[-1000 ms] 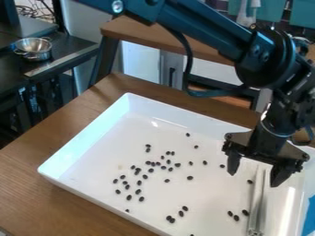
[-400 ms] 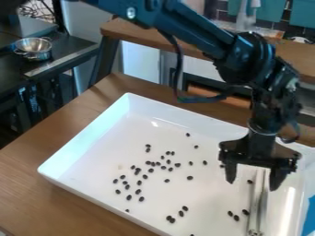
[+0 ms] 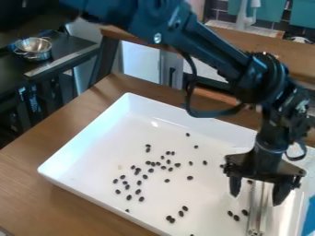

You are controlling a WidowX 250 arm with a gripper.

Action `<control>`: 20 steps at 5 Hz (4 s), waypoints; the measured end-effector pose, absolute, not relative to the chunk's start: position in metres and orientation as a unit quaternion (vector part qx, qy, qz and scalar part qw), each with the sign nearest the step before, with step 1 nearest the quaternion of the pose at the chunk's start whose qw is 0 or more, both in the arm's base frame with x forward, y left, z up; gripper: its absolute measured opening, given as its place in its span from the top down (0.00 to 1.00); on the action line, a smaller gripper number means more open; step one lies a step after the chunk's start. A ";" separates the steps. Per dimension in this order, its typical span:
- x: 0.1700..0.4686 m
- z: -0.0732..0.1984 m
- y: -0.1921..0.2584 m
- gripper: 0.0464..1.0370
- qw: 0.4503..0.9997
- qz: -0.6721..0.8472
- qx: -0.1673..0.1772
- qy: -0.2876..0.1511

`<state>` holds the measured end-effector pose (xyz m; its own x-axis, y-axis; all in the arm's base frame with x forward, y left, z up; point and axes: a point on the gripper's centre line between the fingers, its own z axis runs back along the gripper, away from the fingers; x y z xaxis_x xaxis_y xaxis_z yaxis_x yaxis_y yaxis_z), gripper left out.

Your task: Sweep into pile

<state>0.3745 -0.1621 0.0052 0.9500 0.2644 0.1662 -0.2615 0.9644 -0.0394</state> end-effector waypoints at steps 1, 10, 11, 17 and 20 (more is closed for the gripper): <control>0.375 0.005 -0.165 0.04 0.987 0.134 -0.012 -0.090; 0.348 -0.010 -0.039 0.67 0.987 0.127 0.008 -0.100; 0.342 -0.010 -0.018 0.67 0.988 0.119 0.014 -0.093; 0.299 0.038 0.007 0.67 0.983 0.163 -0.062 -0.065; 0.339 0.039 -0.123 0.67 0.969 0.213 0.021 -0.121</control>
<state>0.3393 -0.1227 0.0391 0.8802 0.4073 0.2437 -0.4174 0.9087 -0.0111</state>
